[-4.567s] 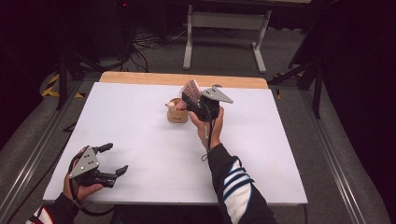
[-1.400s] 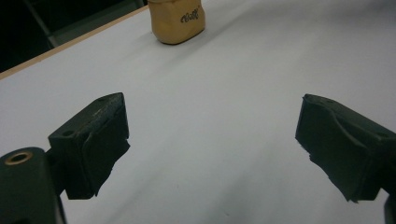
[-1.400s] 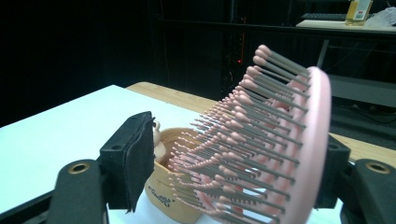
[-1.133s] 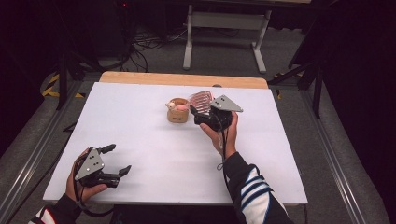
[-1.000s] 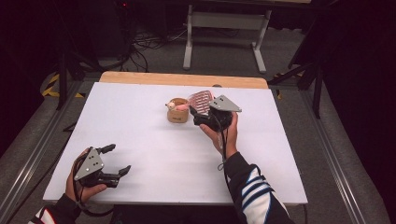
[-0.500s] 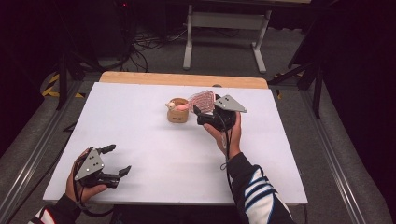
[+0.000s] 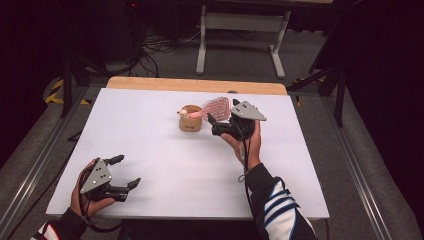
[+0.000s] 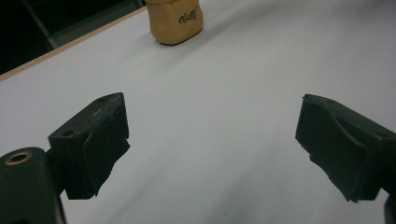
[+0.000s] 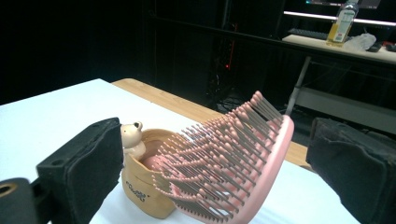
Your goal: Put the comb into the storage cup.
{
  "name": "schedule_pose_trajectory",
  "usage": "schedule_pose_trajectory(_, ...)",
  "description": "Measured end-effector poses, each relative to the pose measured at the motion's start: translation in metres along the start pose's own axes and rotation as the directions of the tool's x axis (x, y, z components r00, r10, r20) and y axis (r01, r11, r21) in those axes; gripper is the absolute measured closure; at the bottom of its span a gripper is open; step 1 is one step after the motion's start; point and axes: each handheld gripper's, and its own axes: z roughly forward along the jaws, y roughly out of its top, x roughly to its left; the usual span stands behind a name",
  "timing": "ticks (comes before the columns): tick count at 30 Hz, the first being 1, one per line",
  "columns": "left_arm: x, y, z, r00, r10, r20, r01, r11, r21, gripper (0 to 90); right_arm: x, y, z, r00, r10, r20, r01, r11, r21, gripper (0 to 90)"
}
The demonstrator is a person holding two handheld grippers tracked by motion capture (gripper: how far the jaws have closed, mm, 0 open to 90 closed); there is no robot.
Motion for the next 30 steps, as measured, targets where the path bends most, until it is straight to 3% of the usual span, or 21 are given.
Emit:
schedule_pose_trajectory(18, 0.0, -0.001, 0.0, 0.9999, 0.0, -0.012, 0.0, 1.0, 0.008, 10.1, -0.003, 0.004, -0.012, 0.9986, -0.049, 0.019, 0.049, 0.9988, 0.012, 7.8)
schedule_pose_trajectory(22, 0.0, -0.001, 0.0, 0.9999, -0.005, -0.013, 0.005, 1.0, 0.005, 10.1, 0.0, 0.004, -0.016, 0.9974, -0.063, 0.036, 0.063, 0.998, 0.004, 8.4)
schedule_pose_trajectory(30, -0.001, -0.001, 0.001, 0.9999, -0.009, -0.014, 0.009, 0.9999, 0.004, 10.1, 0.006, 0.003, -0.025, 0.9961, -0.084, 0.026, 0.084, 0.9964, -0.008, 8.2)
